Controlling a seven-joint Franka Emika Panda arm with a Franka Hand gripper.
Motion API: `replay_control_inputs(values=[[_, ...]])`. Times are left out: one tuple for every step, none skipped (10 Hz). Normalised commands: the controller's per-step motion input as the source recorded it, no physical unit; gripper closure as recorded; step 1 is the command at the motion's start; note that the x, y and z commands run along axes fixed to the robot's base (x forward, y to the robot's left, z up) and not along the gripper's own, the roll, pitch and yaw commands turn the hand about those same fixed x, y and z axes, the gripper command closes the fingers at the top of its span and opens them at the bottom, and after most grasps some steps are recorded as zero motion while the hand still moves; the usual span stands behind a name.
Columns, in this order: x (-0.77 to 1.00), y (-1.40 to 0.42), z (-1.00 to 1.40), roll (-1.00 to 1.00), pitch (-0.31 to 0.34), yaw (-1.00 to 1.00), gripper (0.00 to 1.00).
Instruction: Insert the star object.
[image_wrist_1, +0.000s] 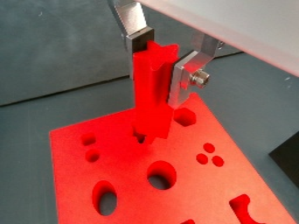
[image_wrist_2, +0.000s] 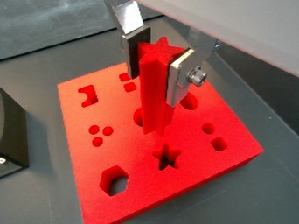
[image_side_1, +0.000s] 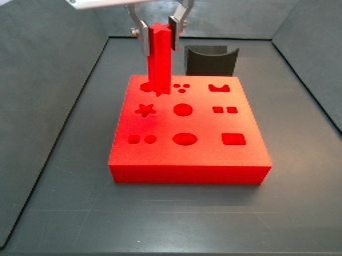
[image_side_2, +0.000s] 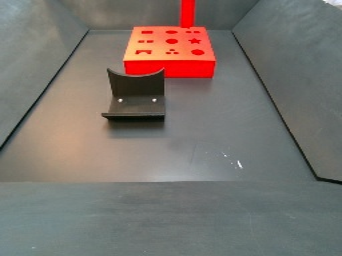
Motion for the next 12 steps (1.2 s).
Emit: replay_control_inputs(values=[[-0.35,0.17,0.0,-0.44,-0.296,0.28,1.0],[-0.22,0.0,-0.05,-0.11,-0.127,0.33,1.0],[-0.29,-0.16,-0.22,0.0,-0.129,0.69,1.0],[-0.08,-0.18,-0.22,0.13,-0.154,0.89,1.0],[-0.01,-0.11,-0.18,0.21,-0.131,0.85,1.0],[0.0,-0.07,-0.18,0.28,-0.03,0.75,1.0],[0.05,0.0,-0.16,0.28,0.0,0.75,1.0],[0.2,-0.07,-0.11,0.27,0.071,0.54,1.0],[0.11,-0.01,-0.19,0.09,0.13,0.0,1.0],[0.21,-0.03,-0.43,0.0,0.154,-0.15,1.0],[0.34,-0.02,-0.54,0.0,0.259,-0.23,1.0],[0.13,0.0,-0.45,0.0,0.341,-0.33,1.0]])
